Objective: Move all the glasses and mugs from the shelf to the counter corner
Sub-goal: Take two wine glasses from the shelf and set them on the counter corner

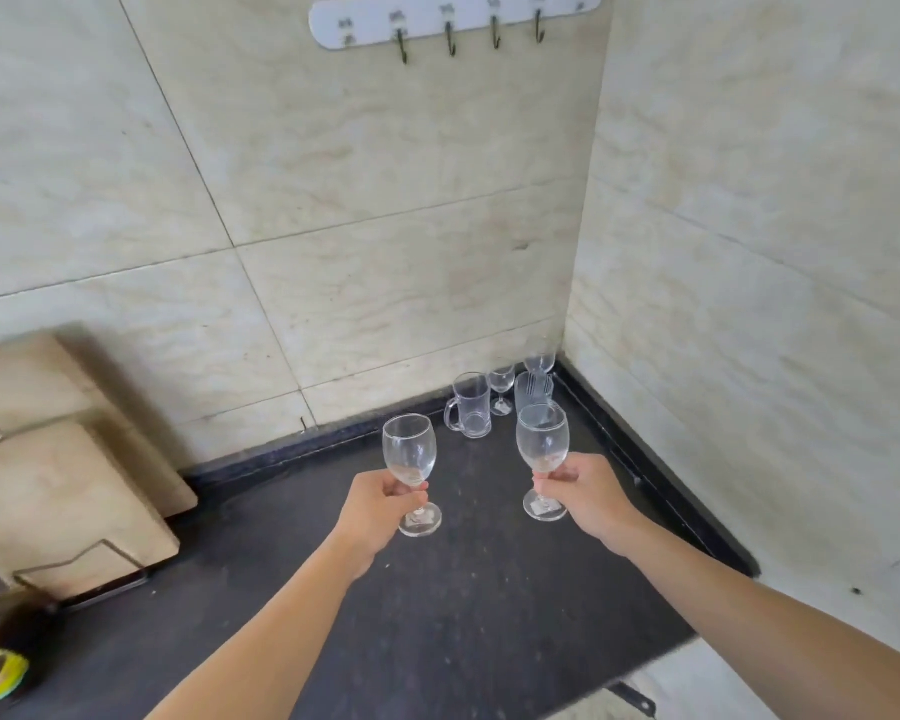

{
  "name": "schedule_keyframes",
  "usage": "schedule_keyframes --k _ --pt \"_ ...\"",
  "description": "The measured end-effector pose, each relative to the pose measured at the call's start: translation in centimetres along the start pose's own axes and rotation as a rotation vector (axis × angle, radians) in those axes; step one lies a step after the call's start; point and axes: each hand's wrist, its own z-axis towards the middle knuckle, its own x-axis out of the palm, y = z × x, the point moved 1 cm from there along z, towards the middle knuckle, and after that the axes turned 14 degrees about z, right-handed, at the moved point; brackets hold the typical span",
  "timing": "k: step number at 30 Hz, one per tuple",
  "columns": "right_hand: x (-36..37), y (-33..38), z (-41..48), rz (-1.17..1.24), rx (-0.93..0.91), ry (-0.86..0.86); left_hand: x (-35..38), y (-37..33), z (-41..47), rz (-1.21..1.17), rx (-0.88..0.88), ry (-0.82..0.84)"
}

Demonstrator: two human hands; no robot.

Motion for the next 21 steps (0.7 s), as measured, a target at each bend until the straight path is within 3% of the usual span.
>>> schedule_keyframes --k 6,21 --pt "0.8 -3.4 8.6 -0.011 0.083 -0.003 1.6 1.5 8.8 0.016 -0.087 0.004" --pt "4.4 -14.7 25.2 0.016 0.147 -0.263 7.9 8.6 29.7 0.041 -0.206 -0.140"
